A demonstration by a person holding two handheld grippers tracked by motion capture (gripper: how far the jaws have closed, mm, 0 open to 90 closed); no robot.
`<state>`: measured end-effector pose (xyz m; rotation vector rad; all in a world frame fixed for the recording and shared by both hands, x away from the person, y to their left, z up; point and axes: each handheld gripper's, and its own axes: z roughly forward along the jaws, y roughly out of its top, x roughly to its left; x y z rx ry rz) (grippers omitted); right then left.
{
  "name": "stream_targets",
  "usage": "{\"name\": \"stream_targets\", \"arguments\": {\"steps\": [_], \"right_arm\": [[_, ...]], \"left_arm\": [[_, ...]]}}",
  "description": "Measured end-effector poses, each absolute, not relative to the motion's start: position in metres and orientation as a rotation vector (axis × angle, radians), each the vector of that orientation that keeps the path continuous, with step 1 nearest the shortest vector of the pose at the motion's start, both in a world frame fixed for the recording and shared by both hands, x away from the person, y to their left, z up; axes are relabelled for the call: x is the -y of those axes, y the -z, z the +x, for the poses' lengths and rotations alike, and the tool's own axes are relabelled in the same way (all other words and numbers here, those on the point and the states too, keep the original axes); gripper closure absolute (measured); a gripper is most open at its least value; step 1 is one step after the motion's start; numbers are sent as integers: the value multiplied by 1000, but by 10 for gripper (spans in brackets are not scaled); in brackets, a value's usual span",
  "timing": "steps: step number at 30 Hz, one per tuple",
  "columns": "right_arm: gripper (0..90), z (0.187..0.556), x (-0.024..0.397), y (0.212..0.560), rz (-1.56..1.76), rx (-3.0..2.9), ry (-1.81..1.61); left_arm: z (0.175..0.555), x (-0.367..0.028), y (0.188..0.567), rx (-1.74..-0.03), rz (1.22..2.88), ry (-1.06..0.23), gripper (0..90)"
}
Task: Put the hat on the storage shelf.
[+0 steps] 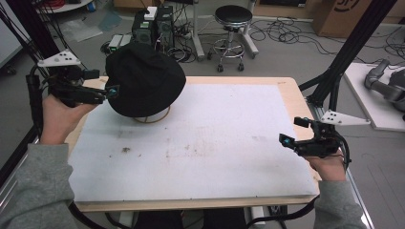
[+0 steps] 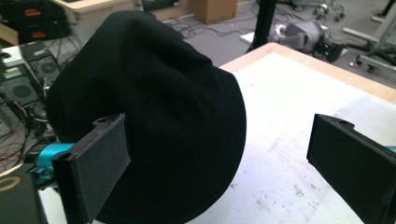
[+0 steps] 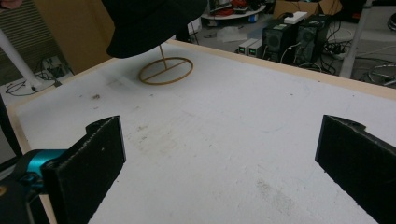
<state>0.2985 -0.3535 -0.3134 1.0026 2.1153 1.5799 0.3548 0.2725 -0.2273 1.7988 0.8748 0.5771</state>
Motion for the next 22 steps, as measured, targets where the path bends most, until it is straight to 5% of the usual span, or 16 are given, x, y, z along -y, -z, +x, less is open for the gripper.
{"name": "stream_targets", "arguments": {"steps": [22], "right_arm": [[12, 295, 348, 311, 977, -2121, -1592]], "left_arm": [[310, -271, 264, -895, 1749, -587, 63]]}}
